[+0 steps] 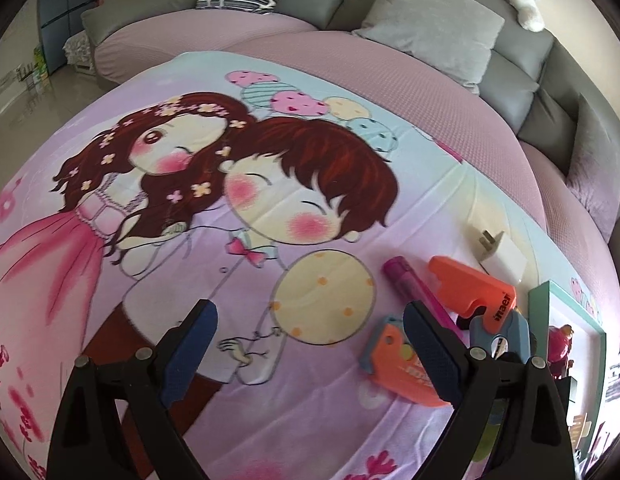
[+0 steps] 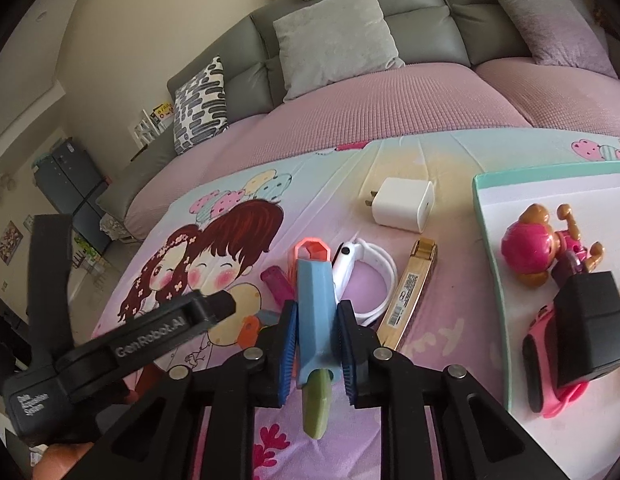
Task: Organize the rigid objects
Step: 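Grasp the orange carrot knife card toy with the left tool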
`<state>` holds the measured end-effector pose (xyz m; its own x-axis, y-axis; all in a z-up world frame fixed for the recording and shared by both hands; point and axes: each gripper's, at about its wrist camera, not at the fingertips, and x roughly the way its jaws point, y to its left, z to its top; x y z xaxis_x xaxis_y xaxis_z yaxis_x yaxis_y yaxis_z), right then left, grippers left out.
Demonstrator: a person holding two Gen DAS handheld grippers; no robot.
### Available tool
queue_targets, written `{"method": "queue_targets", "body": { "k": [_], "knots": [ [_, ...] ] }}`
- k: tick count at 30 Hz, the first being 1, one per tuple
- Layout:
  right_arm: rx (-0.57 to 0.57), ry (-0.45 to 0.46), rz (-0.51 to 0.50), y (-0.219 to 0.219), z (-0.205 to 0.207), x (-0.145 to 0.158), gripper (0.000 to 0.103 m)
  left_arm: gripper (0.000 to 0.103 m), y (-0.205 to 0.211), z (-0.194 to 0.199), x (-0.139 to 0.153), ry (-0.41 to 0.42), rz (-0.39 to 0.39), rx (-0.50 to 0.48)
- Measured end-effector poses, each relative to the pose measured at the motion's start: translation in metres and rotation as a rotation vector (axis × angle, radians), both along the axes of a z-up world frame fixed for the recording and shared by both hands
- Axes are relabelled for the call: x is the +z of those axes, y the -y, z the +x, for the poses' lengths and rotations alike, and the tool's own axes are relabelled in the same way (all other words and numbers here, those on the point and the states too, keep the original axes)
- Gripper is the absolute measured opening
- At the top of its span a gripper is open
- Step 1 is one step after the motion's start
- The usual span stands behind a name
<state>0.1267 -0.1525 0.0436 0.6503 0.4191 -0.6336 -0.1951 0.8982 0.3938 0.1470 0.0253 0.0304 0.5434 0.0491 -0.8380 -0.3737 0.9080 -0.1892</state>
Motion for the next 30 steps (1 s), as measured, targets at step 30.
{"method": "queue_targets", "body": {
  "k": [30],
  "knots": [
    [-0.048,0.060,0.050,0.051,-0.013,0.032,0.021,0.092,0.070,0.008,-0.016,-0.082,0.097,-0.328]
  ]
}}
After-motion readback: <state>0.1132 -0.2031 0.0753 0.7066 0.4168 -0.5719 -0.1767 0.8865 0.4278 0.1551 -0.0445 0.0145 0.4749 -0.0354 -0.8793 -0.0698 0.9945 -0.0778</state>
